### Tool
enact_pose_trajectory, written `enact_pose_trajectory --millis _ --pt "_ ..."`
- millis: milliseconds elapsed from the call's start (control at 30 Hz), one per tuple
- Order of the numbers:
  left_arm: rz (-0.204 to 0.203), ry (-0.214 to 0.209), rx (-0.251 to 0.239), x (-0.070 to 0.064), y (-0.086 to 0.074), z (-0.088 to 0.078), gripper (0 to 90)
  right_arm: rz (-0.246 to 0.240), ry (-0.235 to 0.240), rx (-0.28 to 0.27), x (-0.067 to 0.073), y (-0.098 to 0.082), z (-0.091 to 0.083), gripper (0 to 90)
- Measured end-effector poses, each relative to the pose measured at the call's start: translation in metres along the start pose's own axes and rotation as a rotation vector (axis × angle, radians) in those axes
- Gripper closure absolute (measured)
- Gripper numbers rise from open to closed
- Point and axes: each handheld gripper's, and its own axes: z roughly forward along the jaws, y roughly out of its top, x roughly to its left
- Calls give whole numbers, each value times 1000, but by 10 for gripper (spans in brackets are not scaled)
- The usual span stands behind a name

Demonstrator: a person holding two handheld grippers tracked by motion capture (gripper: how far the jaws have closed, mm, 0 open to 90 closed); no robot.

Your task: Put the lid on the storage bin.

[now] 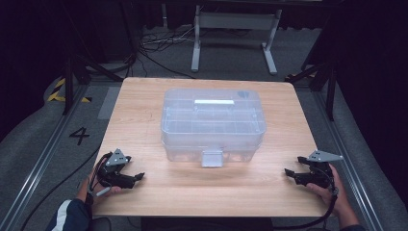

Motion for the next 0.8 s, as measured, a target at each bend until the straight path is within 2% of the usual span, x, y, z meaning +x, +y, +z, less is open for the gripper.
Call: enact_pose_trajectory --millis 800 --pt "0 0 0 0 0 0 155 14 -15 9 -1 1 1 151"
